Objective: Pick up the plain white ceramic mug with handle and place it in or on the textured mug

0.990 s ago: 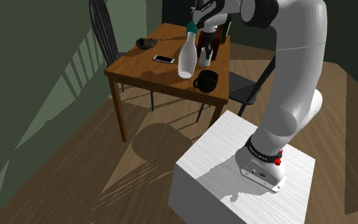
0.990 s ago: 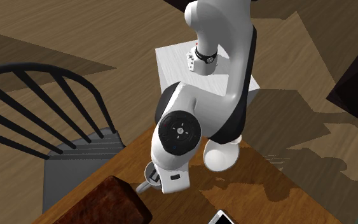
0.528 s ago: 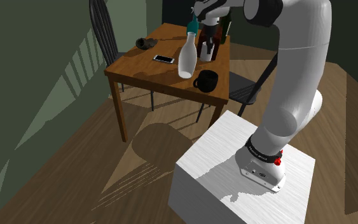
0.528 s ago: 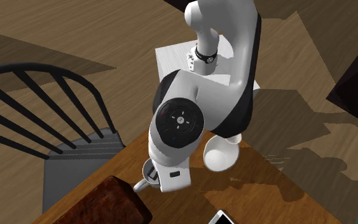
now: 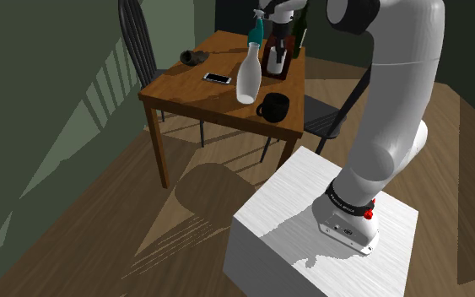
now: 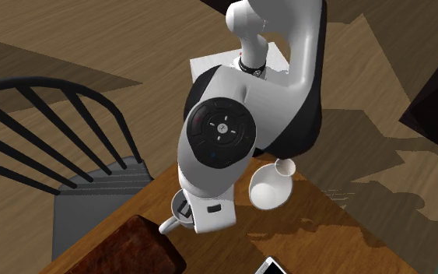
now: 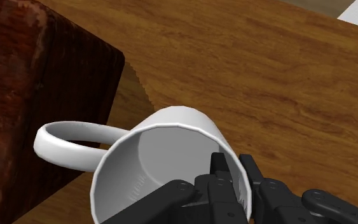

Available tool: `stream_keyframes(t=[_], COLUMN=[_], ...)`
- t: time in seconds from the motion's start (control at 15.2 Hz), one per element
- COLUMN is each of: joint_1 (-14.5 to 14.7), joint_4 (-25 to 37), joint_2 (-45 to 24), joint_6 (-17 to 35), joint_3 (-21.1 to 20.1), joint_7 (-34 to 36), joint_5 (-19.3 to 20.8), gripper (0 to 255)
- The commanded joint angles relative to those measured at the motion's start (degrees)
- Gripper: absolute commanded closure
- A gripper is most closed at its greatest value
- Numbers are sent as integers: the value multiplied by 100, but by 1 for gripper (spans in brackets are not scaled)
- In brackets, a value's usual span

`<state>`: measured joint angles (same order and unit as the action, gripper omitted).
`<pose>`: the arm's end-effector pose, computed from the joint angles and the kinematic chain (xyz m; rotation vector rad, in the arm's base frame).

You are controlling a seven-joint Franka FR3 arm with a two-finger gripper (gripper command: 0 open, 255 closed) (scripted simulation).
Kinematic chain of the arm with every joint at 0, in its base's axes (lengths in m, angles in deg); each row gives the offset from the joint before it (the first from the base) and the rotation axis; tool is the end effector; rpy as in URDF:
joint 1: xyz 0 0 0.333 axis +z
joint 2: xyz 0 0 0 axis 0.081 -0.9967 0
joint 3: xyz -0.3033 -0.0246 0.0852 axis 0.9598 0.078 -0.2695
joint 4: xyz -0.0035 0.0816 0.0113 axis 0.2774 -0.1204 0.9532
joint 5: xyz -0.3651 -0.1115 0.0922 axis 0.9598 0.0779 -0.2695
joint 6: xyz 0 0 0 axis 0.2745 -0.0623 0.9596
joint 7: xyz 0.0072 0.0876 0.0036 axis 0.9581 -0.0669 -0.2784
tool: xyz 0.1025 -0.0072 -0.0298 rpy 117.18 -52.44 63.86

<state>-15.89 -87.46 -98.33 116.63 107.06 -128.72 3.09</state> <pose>0.5622 -0.3649 0.4356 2.8593 1.0641 -0.2290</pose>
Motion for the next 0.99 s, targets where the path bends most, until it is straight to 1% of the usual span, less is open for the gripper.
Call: stream_keyframes(t=[0.0, 0.92], joint_1=[-4, -74], joint_4=[123, 1126], joint_2=[34, 62], joint_6=[-155, -1171], joint_3=[10, 43], joint_7=[-15, -117], joint_5=[12, 13], gripper=[255, 255])
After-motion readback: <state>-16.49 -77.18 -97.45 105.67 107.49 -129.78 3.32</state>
